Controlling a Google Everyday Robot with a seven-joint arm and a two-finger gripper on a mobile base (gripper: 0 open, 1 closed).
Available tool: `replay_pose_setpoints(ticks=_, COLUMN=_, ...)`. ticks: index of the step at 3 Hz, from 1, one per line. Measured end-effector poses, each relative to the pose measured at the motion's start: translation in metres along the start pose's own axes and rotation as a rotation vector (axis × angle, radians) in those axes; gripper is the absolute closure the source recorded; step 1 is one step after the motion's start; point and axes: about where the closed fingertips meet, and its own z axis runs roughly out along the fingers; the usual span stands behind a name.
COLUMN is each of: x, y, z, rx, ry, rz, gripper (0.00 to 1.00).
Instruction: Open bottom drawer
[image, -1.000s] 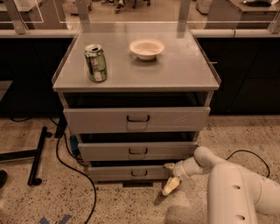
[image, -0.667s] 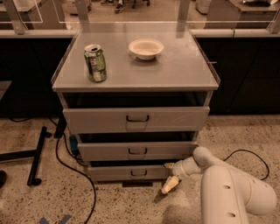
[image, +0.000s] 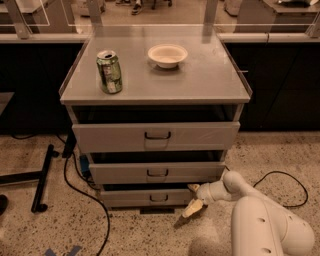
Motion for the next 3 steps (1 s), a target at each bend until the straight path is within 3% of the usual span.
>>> replay_pose_setpoints(ticks=1, x=-0.007, y=-0.001, z=-0.002, rx=0.029, ry=-0.084, rz=0.003, gripper=0.0)
replay_pose_setpoints(ticks=3, x=0.002, y=-0.007, z=0.017, rx=0.034, ry=-0.128, rz=0.04, gripper=0.0)
